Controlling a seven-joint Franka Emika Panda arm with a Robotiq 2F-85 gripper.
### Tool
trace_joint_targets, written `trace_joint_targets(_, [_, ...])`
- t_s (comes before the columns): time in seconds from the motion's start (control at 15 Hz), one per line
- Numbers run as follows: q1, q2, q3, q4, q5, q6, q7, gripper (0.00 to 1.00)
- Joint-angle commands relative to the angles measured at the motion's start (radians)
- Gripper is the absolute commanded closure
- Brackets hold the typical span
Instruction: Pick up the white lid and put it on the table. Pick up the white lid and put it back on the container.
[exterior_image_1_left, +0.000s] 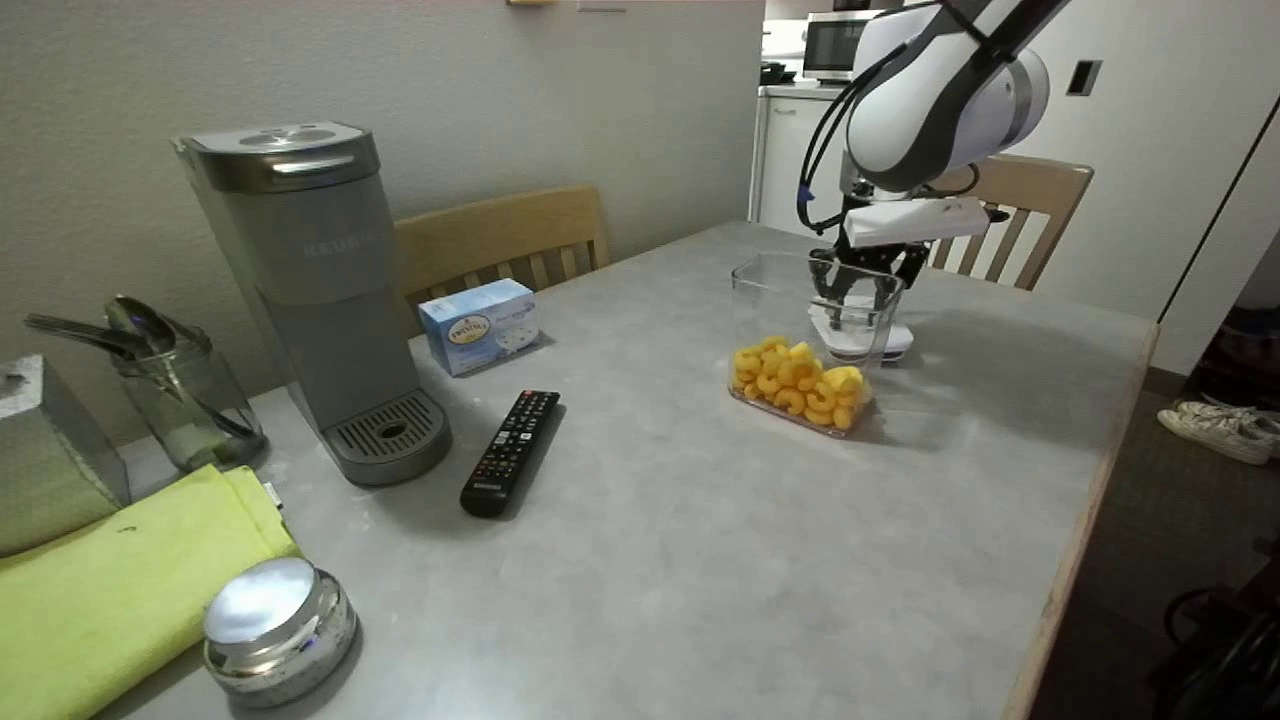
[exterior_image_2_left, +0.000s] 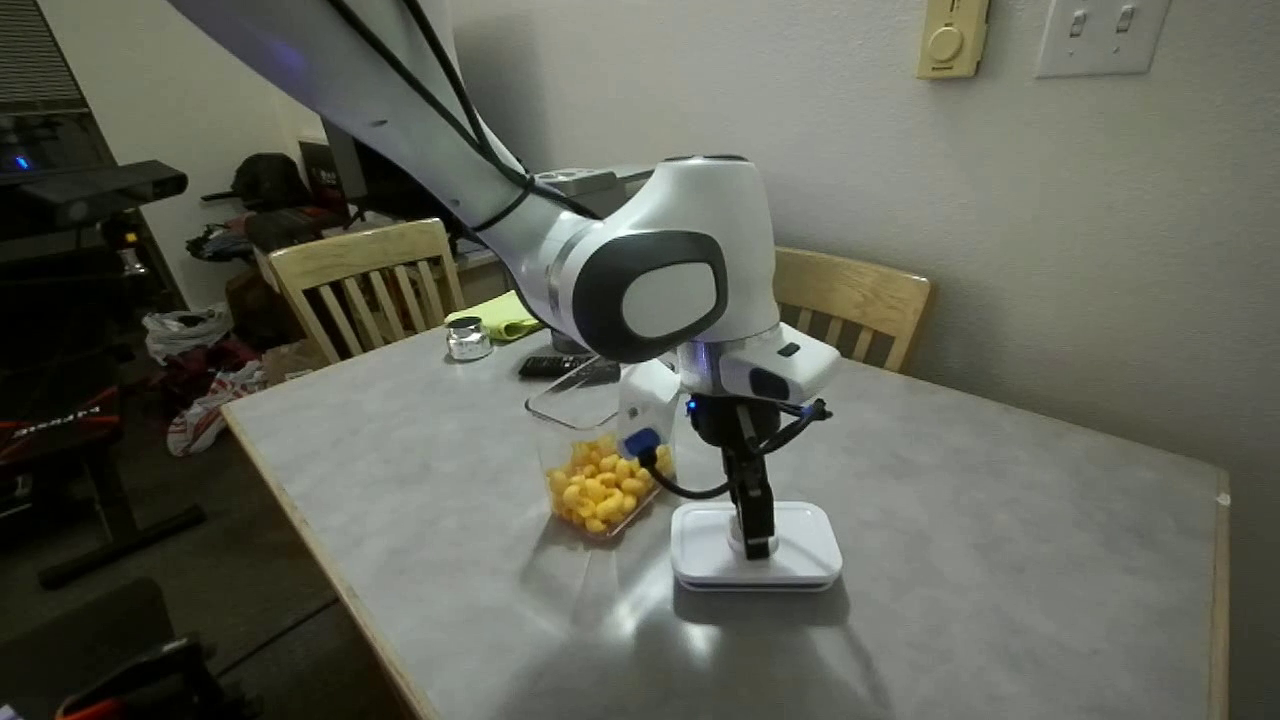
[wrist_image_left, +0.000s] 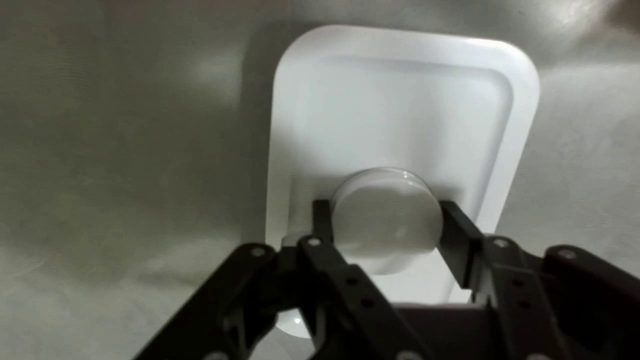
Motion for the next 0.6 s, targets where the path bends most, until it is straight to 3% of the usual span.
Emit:
trace_joint_targets(0.0, [0.013, -0.012, -0.016, -0.025, 0.022, 0.009, 0.004, 0.71])
trace_joint_targets(0.53, [-0.018, -0.042, 0.019, -0.035, 0.017, 0.0, -0.121, 0.71])
